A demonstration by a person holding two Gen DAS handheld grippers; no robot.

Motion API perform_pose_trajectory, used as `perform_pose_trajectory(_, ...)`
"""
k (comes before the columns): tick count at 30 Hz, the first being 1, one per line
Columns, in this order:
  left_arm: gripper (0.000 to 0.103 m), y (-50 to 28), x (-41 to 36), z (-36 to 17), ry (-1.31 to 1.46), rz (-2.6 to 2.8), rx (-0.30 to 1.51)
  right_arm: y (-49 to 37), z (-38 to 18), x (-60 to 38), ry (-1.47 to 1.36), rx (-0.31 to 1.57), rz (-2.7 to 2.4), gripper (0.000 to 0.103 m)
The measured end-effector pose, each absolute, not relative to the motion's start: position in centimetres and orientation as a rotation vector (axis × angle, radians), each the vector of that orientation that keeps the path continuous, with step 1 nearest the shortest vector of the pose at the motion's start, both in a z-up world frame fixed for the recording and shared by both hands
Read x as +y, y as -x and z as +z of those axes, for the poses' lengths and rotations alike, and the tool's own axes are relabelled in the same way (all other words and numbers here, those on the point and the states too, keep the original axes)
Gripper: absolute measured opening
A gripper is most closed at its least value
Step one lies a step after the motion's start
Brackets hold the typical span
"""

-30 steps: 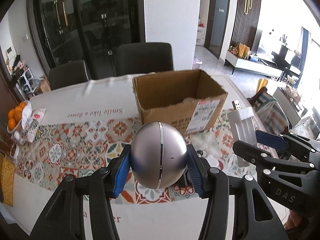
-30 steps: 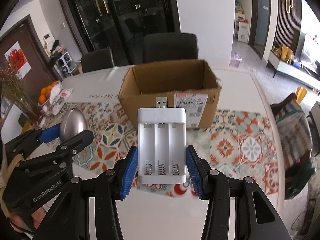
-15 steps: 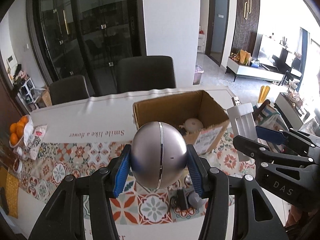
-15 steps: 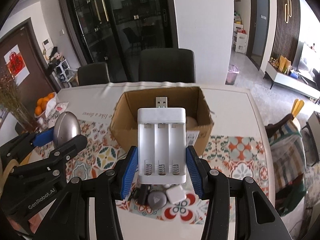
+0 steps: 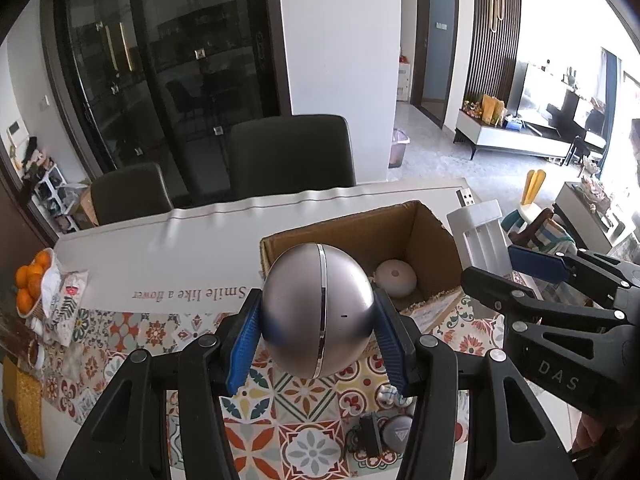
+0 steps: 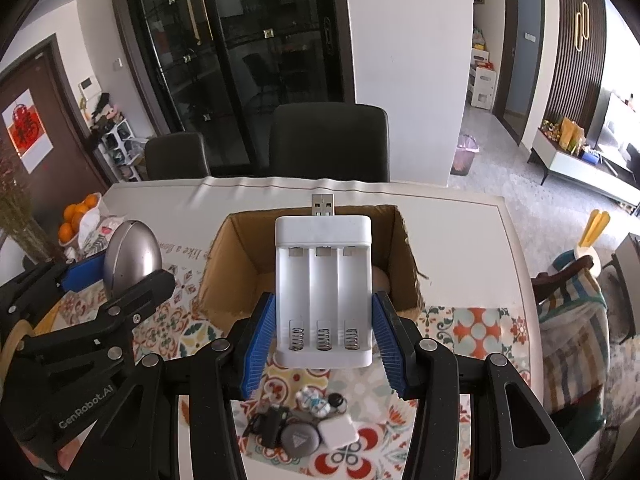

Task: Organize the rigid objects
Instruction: 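Lower both grippers into the box and open them to drop charger and speaker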

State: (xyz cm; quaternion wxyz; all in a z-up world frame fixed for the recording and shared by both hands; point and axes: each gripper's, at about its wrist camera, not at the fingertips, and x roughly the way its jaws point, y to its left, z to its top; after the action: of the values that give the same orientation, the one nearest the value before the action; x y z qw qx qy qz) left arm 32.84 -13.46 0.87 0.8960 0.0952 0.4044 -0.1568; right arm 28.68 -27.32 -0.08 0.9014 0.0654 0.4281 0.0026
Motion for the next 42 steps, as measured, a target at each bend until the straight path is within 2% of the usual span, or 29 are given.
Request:
perform_pose_trajectory(22,0.054,-41.5,-16.3,-5.2,-0.244,-0.283,1.017,-37.5,-5.6,-29.0,-0.133,1.067,-0.001,0.048)
perform_pose_trajectory(24,0.056,-41.6,-16.3,-5.6,-0.257,-0.264,1.021,-37.7,-5.8,-29.2,-0.131,1.071,-0.009,0.048)
perform_pose_trajectory(26,0.063,-41.5,-16.1,-5.7,-0.258,-0.245,1.023,-37.9,-6.1,-29.2,-0.135,1.077,-0.013,0.048)
perform_pose_trajectory(31,0.066,-41.1,-15.0,-5.6,-0.243,-0.224,1.012,-38.5,-6.5,-29.1,-0.135,1.085,-0.012,0.048)
perform_pose_trajectory(34,0.073,-40.6,-13.8,-5.1,-0.226,-0.199,0.998,-38.7,-6.6,-28.8,-0.135,1.084,-0.004,0.048)
perform_pose_trajectory(36,0.078,-40.2,-13.2,-4.8,-0.216,-0.191,0.987,-38.7,-6.6,-28.5,-0.129,1.073,-0.005,0.054)
perform_pose_trajectory(37,0.081,-39.9,-13.0,-4.6,-0.213,-0.185,0.98,-38.6,-6.5,-28.4,-0.128,1.069,-0.01,0.063)
perform_pose_trajectory(38,0.082,-39.8,-12.8,-4.4,-0.21,-0.182,0.973,-38.5,-6.4,-28.3,-0.131,1.063,-0.008,0.066)
perform_pose_trajectory(42,0.085,-38.6,-12.2,-3.6,-0.198,-0.183,0.955,-37.4,-6.1,-27.9,-0.123,1.059,-0.012,0.066)
